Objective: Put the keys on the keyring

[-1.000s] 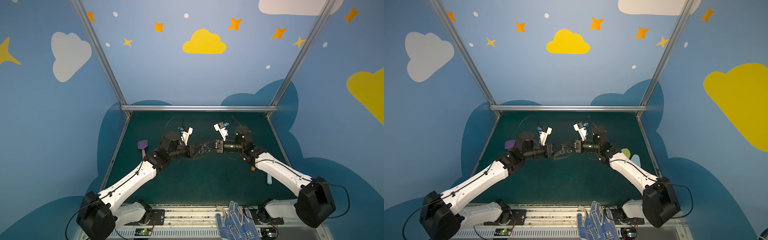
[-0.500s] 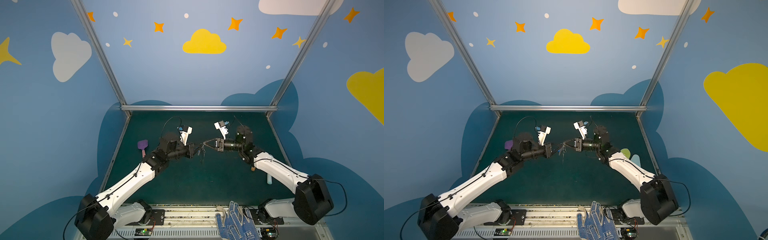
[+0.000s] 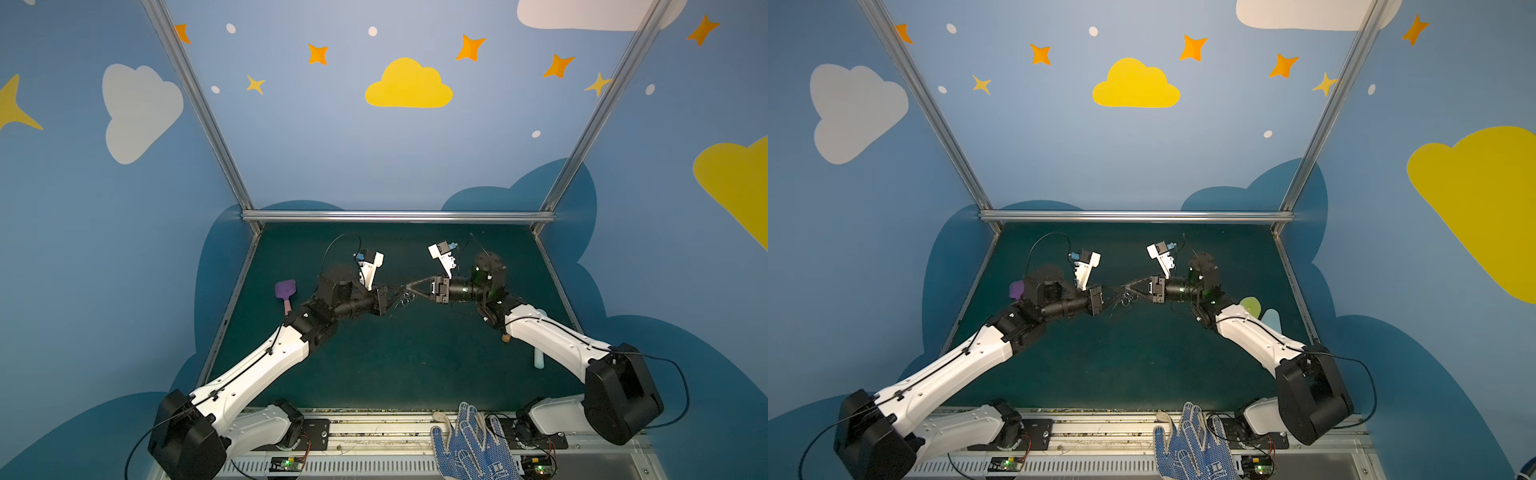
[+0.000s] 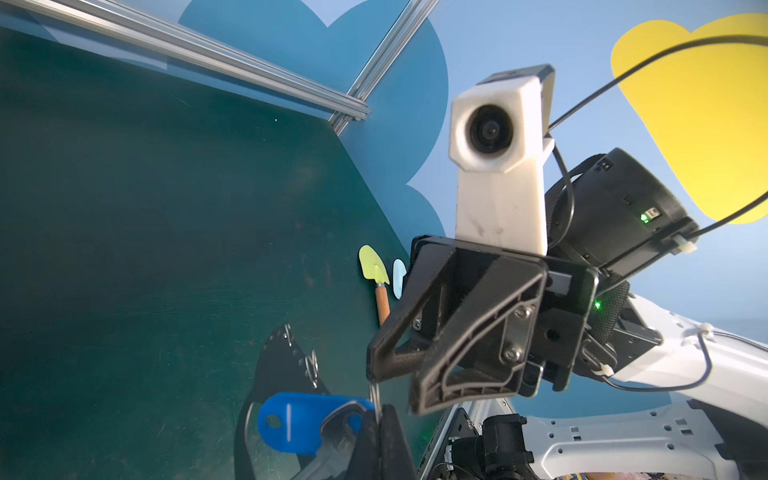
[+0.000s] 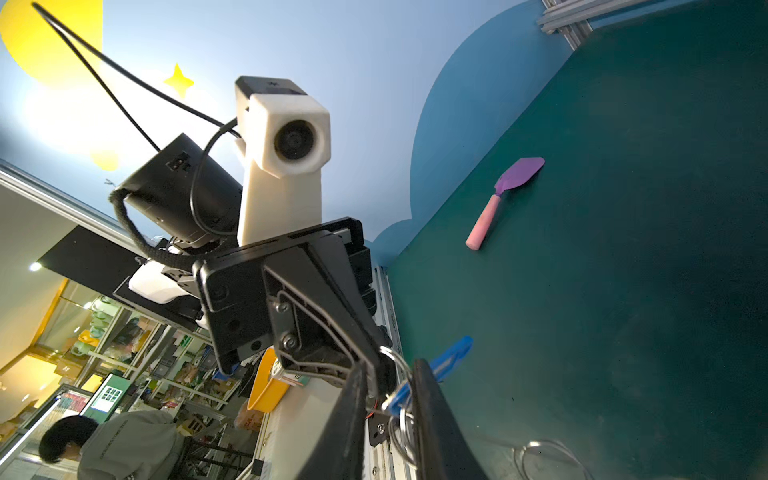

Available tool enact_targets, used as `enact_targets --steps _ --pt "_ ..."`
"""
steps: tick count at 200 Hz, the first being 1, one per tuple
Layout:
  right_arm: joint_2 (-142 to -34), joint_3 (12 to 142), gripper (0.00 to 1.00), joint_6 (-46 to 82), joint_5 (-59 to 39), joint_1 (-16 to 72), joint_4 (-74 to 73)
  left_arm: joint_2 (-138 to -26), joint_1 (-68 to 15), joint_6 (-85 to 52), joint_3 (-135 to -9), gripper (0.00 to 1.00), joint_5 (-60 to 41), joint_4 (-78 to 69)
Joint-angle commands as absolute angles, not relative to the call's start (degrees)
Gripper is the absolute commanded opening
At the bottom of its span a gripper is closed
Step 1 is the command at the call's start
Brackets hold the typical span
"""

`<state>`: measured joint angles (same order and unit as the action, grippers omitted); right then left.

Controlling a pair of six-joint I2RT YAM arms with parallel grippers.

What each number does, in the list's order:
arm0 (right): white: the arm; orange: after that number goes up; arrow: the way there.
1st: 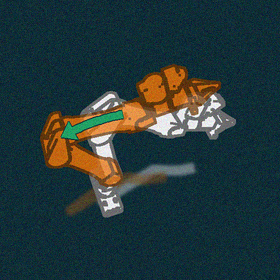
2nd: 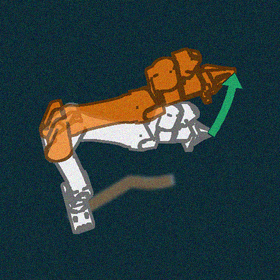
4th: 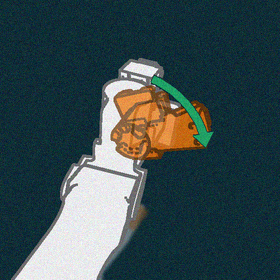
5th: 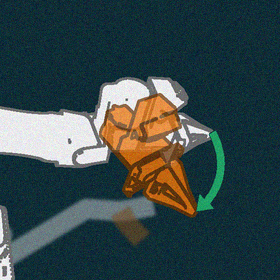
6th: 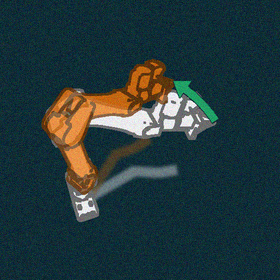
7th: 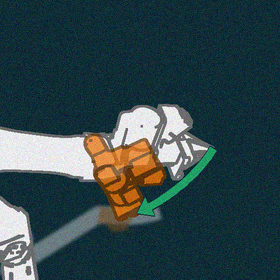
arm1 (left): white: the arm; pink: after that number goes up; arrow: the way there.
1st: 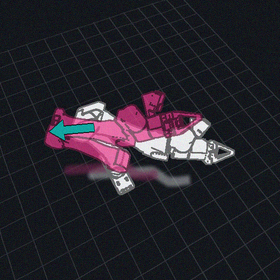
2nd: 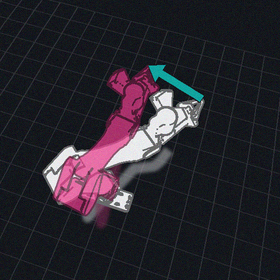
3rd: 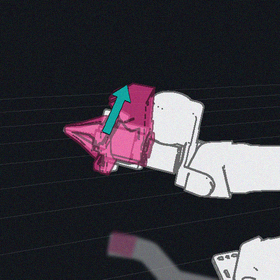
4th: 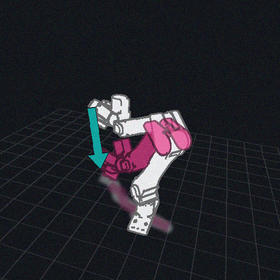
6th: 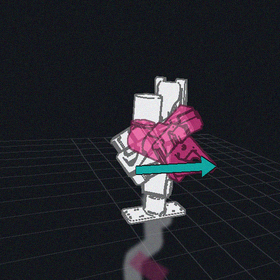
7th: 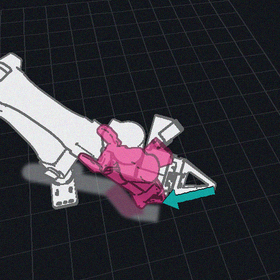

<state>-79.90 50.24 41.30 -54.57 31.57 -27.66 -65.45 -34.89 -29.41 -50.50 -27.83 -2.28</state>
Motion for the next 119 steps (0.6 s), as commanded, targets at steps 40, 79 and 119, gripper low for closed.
enact_targets --steps 40,79,119 --pt "-80.69 50.19 0.29 41.4 -55.46 31.64 -29.35 -63.9 -34.87 -30.05 -49.83 0.04 -29.62 -6.33" --pt "-80.87 50.02 0.27 41.57 -55.7 31.64 -30.12 -63.36 -34.85 -30.07 -49.57 0.04 -29.5 -6.55" --pt "-80.21 49.75 0.12 42.29 -56.53 31.64 -31.59 -63.28 -34.89 -30.1 -49.48 0.04 -29.38 -6.42"
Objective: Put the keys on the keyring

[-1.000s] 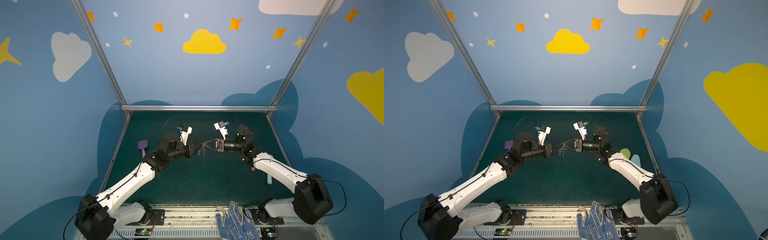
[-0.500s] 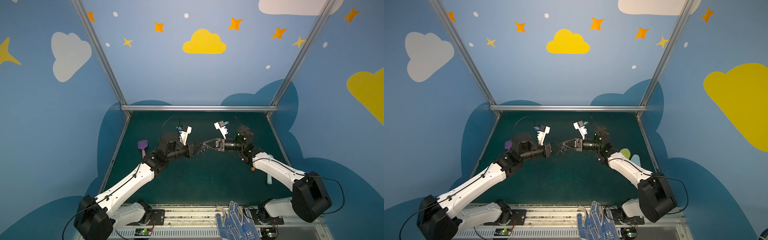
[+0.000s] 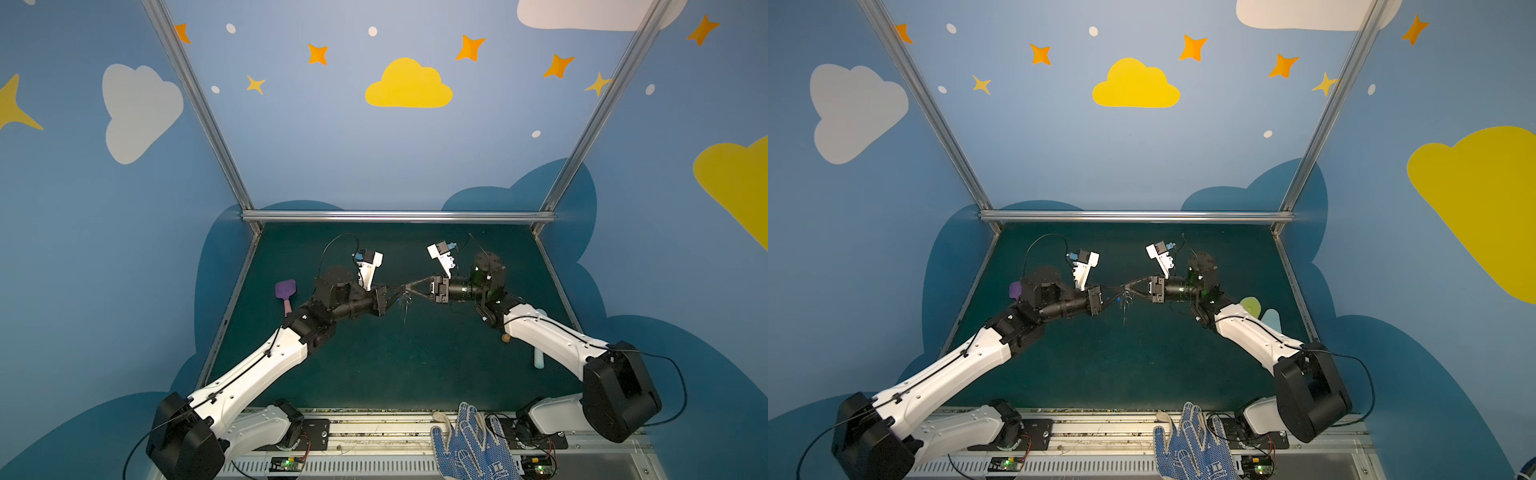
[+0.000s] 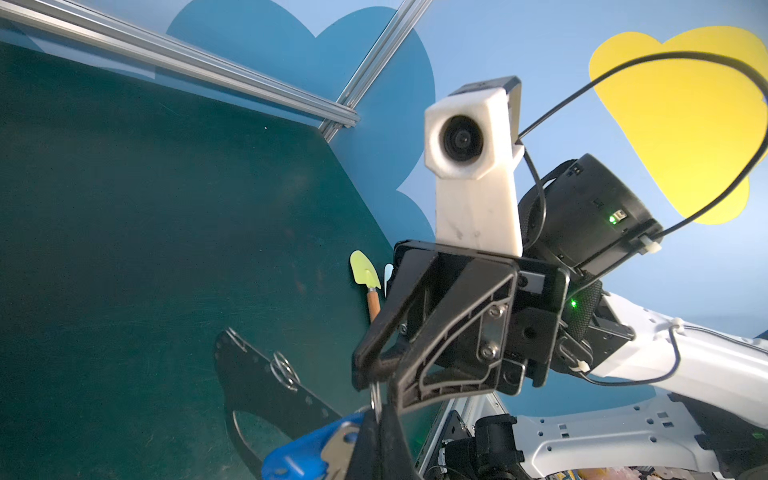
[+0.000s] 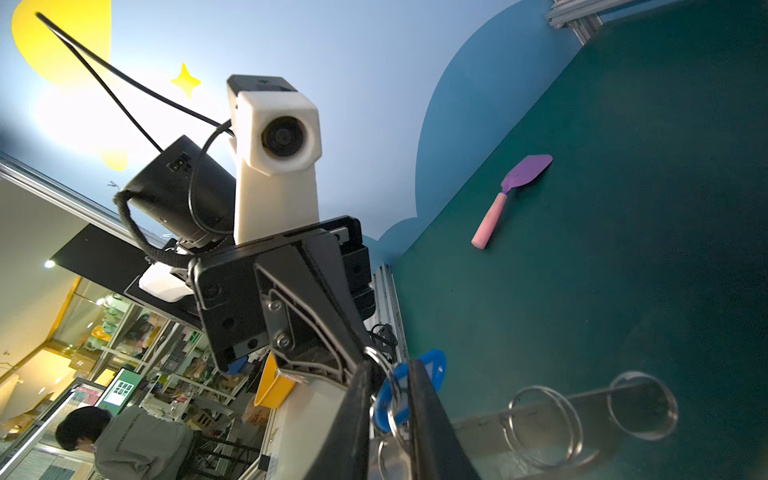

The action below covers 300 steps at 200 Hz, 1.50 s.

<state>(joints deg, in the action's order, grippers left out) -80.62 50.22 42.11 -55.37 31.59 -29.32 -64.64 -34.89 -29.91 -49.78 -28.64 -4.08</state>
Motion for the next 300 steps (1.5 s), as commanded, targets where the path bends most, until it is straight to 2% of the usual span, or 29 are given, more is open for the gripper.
enact_targets --steps 1,31,63,75,91,105,138,195,225,232,265,278,300 --pt "-80.18 49.79 0.12 42.33 -56.56 31.64 -31.61 -63.28 -34.89 -30.08 -49.48 0.04 -29.32 -6.42" --pt "-79.87 49.92 0.0 42.48 -57.55 31.73 -31.71 -63.15 -34.82 -30.14 -49.4 0.04 -29.01 -6.43" --pt "-79.17 50.62 0.0 40.65 -57.19 31.73 -28.95 -63.2 -34.84 -30.31 -49.5 0.06 -28.22 -6.02" --pt "-78.74 50.76 0.0 39.62 -56.8 31.76 -27.47 -63.2 -34.8 -30.41 -49.57 0.14 -27.93 -5.73" --pt "-78.02 50.84 0.0 38.18 -55.46 31.66 -25.19 -62.86 -34.8 -30.64 -49.42 0.31 -26.82 -5.21" --pt "-77.32 51.21 0.0 36.16 -53.61 31.64 -21.67 -62.27 -34.82 -30.72 -49.27 0.4 -25.68 -4.72" --pt "-75.69 52.93 0.0 31.25 -47.27 31.64 -10.89 -60.71 -34.72 -31.12 -48.46 0.47 -21.92 -2.87" --pt "-75.08 57.77 0.0 25.16 -32.23 31.85 7.28 -63.5 -36.06 -28.49 -49.81 0.45 -18.38 4.06" --pt "-74.8 59.9 0.0 23.78 -25.21 33.04 12.83 -65.24 -40.14 -27.06 -50.16 0.27 -14.01 3.39" --pt "-74.79 60.31 0.0 23.91 -23.92 33.3 13.78 -65.66 -41.09 -26.82 -50.39 0.26 -12.91 3.13" --pt "-75.03 61.94 0.0 25.37 -20.96 34.0 16.43 -68.73 -46.27 -24.66 -52.36 0.27 -6.48 3.95" --pt "-75.23 62.68 0.0 26.28 -20.29 34.26 17.35 -69.51 -47.84 -24.7 -52.3 0.32 -3.71 3.2" --pt "-75.37 63.43 0.0 27.88 -19.83 34.63 18.19 -71.12 -50.03 -24.61 -52.24 0.34 1.41 2.6"
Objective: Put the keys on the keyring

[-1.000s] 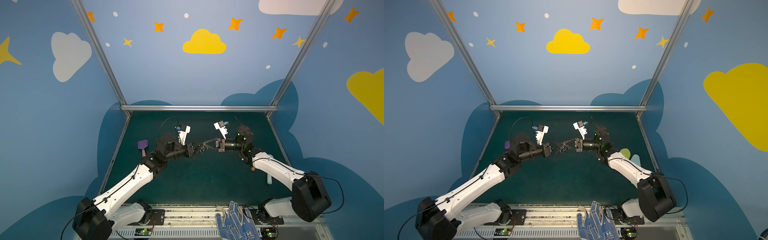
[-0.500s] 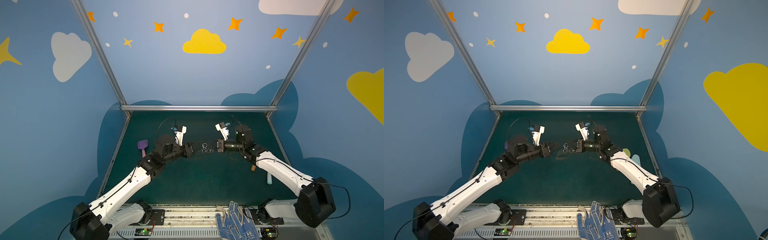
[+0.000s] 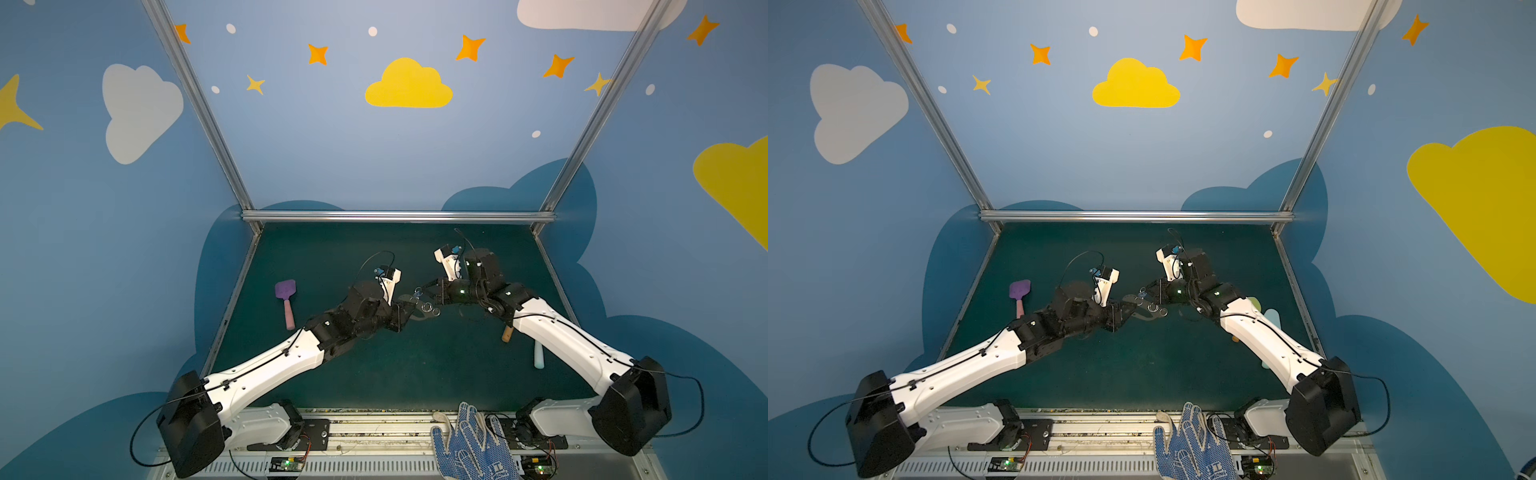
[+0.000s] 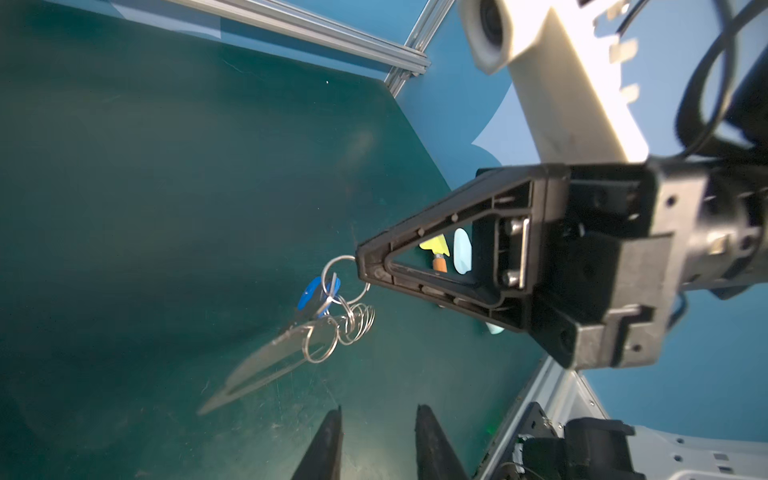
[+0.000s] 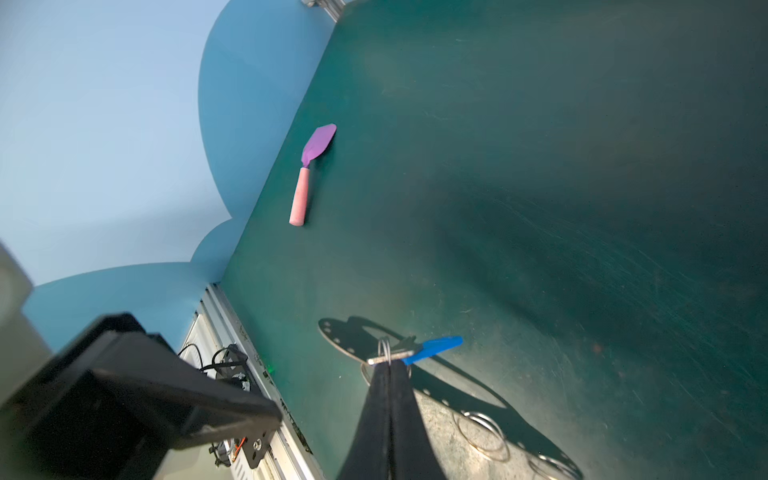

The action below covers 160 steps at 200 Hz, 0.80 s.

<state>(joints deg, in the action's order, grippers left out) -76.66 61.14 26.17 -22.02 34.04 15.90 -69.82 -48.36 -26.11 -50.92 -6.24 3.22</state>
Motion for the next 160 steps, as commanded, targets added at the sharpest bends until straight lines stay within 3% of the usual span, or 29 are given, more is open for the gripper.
enact_targets --steps 1,41,64,84,104,160 --pt "-75.34 63.45 0.0 27.91 -19.89 34.67 18.15 -71.2 -50.07 -24.61 -52.22 0.35 1.54 2.58" --pt "-75.16 63.63 0.0 29.27 -20.88 35.5 18.08 -74.31 -50.52 -23.35 -53.11 0.46 3.75 0.8" --pt "-74.8 63.46 0.0 29.8 -21.57 35.76 17.68 -76.28 -50.63 -22.52 -54.17 0.45 5.68 0.7" --pt "-74.41 63.46 0.0 30.05 -22.34 35.77 17.55 -77.73 -50.57 -21.69 -54.49 0.38 7.56 0.36" --pt "-74.03 63.38 0.0 30.11 -22.92 35.77 17.72 -78.61 -50.43 -22.1 -55.3 0.22 10.25 1.44" --pt "-73.96 62.5 0.0 30.61 -25.19 35.77 17.71 -78.49 -49.51 -20.53 -56.43 0.17 11.05 2.48"
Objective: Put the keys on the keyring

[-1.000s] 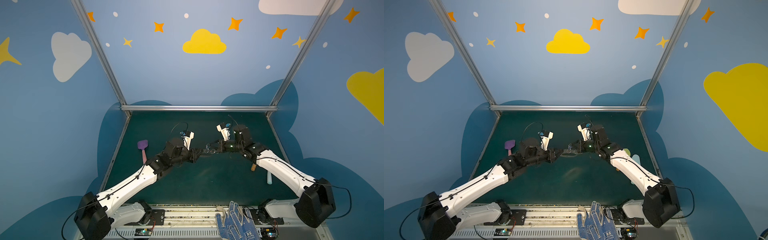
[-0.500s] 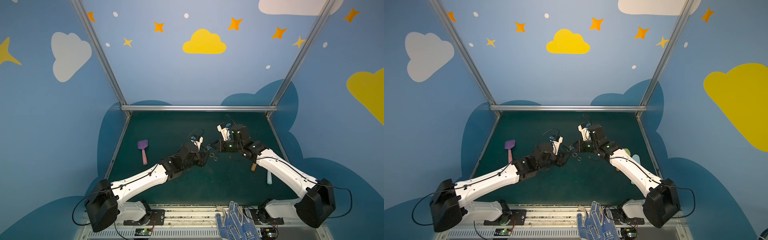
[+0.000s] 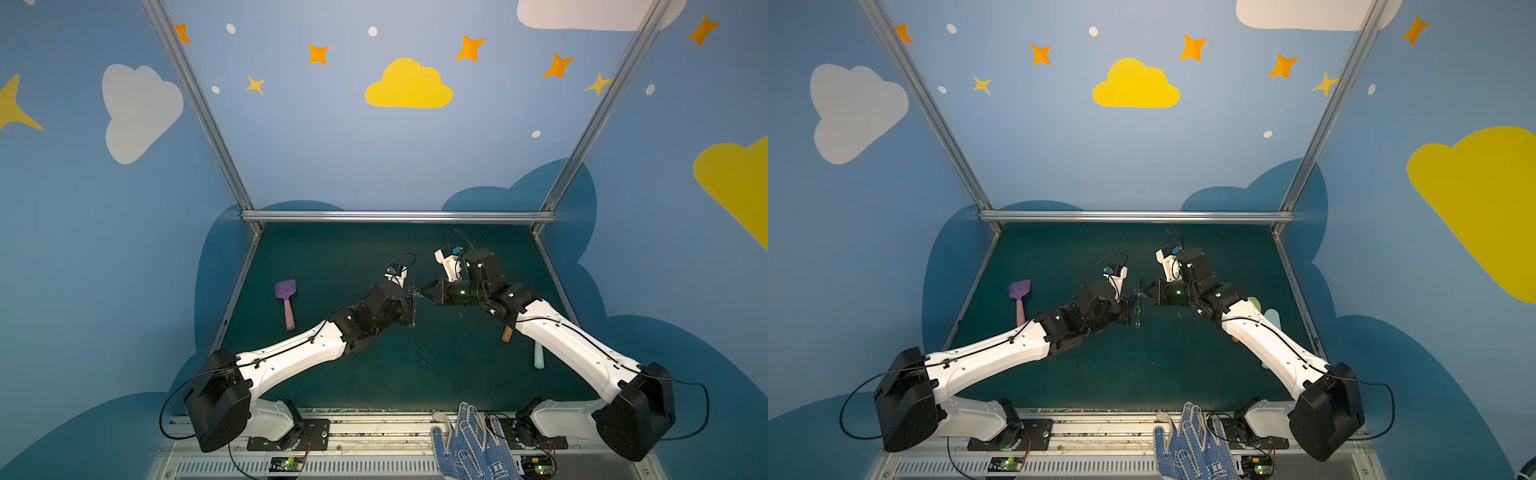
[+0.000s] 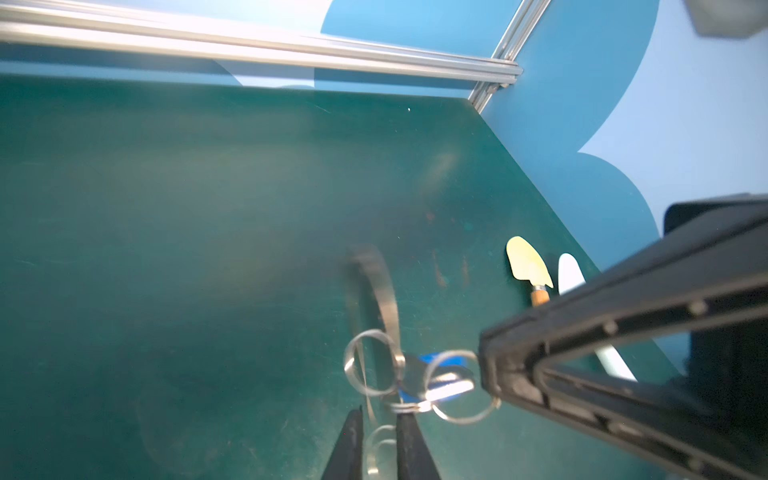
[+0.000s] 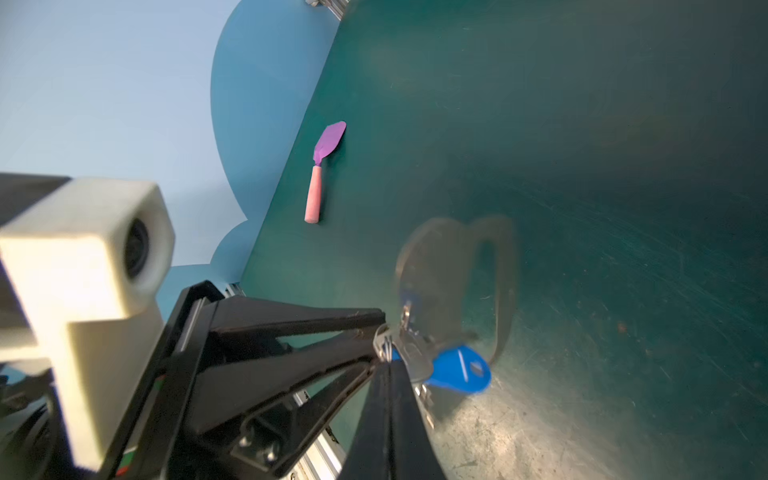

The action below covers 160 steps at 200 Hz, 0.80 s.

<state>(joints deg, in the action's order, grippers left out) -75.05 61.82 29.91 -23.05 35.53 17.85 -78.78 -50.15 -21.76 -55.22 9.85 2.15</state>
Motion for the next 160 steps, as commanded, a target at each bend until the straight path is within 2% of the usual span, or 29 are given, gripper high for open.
enact_targets --steps 1,27,43,58,92,119,131,160 --pt "-73.98 62.49 0.0 30.64 -25.25 35.77 17.69 -78.44 -49.49 -20.46 -56.43 0.17 10.93 2.47" --pt "-74.66 62.23 0.0 31.46 -26.37 35.69 18.16 -77.8 -49.01 -19.86 -56.25 0.16 10.28 1.84" --pt "-75.38 62.62 0.0 31.55 -27.59 35.53 19.07 -77.48 -48.59 -19.45 -56.09 0.08 9.35 1.63" --pt "-76.08 62.67 0.0 31.77 -29.1 35.25 19.15 -77.12 -48.45 -19.24 -55.73 0.07 8.04 0.9" --pt "-77.08 61.85 0.0 33.32 -31.55 34.43 17.38 -75.79 -48.12 -19.76 -54.13 0.13 3.08 -1.99" --pt "-77.51 60.59 0.0 36.01 -33.33 33.35 14.83 -75.19 -48.04 -20.56 -53.75 0.14 3.16 -1.23" --pt "-77.61 59.89 0.0 37.52 -34.29 32.65 13.31 -74.91 -47.84 -21.74 -53.61 0.2 3.09 -0.5" --pt "-78.2 58.14 0.0 40.96 -36.94 31.04 9.31 -73.52 -45.89 -25.51 -52.09 0.24 0.75 0.0"
